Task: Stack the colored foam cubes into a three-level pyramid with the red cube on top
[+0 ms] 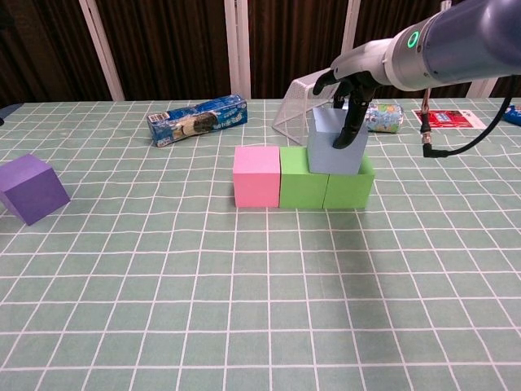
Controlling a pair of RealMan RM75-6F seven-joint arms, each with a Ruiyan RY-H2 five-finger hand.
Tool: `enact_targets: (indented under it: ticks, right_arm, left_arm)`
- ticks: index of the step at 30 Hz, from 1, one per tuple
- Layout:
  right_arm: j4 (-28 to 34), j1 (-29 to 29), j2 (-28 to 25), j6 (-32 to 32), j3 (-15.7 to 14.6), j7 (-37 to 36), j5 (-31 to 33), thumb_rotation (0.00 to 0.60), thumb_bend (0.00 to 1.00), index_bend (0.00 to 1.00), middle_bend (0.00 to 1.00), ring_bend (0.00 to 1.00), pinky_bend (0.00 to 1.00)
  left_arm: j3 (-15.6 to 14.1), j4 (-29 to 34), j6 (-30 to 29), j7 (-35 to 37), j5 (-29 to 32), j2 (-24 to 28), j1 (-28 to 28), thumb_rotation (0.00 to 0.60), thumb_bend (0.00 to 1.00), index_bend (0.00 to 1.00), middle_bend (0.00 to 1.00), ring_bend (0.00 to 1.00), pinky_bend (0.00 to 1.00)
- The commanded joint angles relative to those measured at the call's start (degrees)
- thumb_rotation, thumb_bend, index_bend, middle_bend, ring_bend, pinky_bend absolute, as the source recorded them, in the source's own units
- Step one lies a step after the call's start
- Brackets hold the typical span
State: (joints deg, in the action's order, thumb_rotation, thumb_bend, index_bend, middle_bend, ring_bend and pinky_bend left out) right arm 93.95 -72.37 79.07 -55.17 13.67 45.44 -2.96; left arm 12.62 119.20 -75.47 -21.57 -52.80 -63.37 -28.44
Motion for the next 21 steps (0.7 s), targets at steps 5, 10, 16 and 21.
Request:
enact_targets:
  ticks: [5,10,16,21]
  right_arm:
    - [0.28,0.18,-0.21,0.26,0.15,-0.91,-0.91,0.600,0.30,0.00,0.24,0.25,0.00]
    - [0.30,0.23,0.03,-0.12,0.17,-1.43,-1.36,0.600,0.30,0.00,0.23,0.24,0.00]
    - [0.89,0.10,-0.23,-0.47,0.04,-1.28,-1.38,0.600,0.30,0.00,0.18,0.21,0.00]
    - [2.23,-0.01,-0.80,-0.94,-0.09,-0.97,-0.92,0.600,0.30,0.00,0.14,0.18,0.00]
  left_arm:
    - [-0.03,0.11,0.07,-0.21,0.10,0.06,-0.09,0.600,0.11,0.00,0.01,0.01,0.03]
    - [-0.02,0.20,0.08,-0.19,0.20,0.12,-0.11,0.600,0.11,0.00,0.01,0.01,0.03]
    - [0.02,0.23,0.00,-0.18,0.23,0.19,-0.10,0.600,0.11,0.00,0.01,0.01,0.03]
    - [-0.03,0.21,0.14,-0.18,0.34,0.21,-0.15,0.600,0.11,0.00,0.01,0.01,0.03]
